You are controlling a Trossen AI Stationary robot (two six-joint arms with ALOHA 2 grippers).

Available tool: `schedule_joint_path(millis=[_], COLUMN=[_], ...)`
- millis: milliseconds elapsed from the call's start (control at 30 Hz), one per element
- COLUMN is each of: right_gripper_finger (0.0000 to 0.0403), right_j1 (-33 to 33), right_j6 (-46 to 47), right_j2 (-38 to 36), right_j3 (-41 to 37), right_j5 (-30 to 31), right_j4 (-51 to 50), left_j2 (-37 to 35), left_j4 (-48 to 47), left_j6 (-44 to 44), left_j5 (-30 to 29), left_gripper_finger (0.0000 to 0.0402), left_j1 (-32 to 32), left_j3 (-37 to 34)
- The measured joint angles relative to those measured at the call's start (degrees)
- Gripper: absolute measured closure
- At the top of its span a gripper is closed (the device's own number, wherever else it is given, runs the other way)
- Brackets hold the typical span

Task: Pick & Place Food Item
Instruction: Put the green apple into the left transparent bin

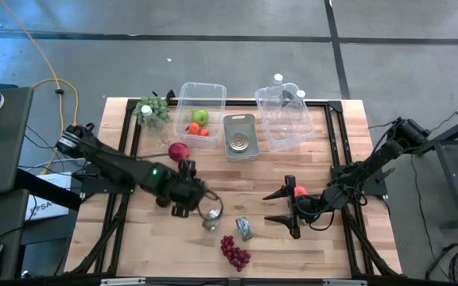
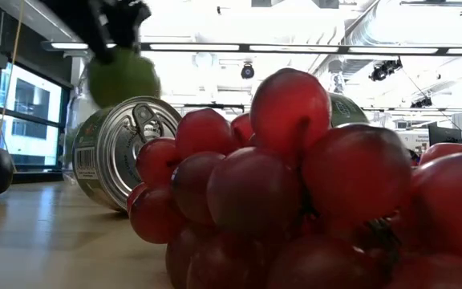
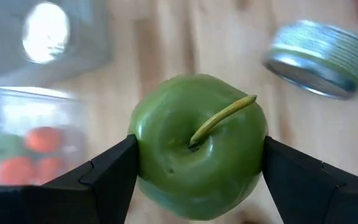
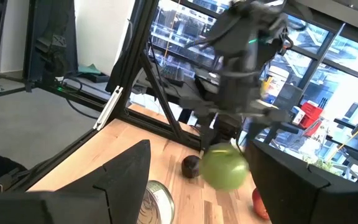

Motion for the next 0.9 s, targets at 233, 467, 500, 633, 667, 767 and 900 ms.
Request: schedule_joint_path(millis=[233, 467, 500, 633, 667, 767, 900], right_gripper_finger=[0.0144, 0.0144, 0.0144, 0.0144, 0.0144, 0.0144, 0.0144], right_j1=[0.0, 0.0, 0.0, 0.0, 0.0, 0.0, 0.0], right_j6=[0.0, 1.0, 1.3, 1.4, 1.4, 1.5, 1.5], right_j2=[0.0, 0.0, 0.0, 0.0, 0.0, 0.0, 0.0], right_j3=[0.0, 0.0, 0.0, 0.0, 0.0, 0.0, 0.0], right_j5=[0.0, 0.0, 0.0, 0.0, 0.0, 0.0, 0.0], right_j4=[0.0, -0.7, -0.9, -1.3, -1.3, -1.4, -1.4], left_j2=[-0.1, -0.7, -0.7, 0.2, 0.4, 0.6, 0.5], left_j4=[-4.3, -3.8, -3.9, -4.0, -4.0, -3.8, -2.8], left_j6=[7.3, 8.8, 8.0, 2.5, 1.3, 0.2, 0.6], left_j5=[-1.0, -0.5, -0.3, 0.6, 0.6, 0.7, 0.6], left_gripper_finger=[0.0109, 0.0109, 0.0109, 0.0108, 0.0108, 0.0108, 0.0108], left_j1=[10.9, 27.4, 29.8, 38.3, 39.9, 43.9, 46.1], left_j3=[13.0, 19.0, 19.0, 19.0, 19.0, 18.9, 18.9])
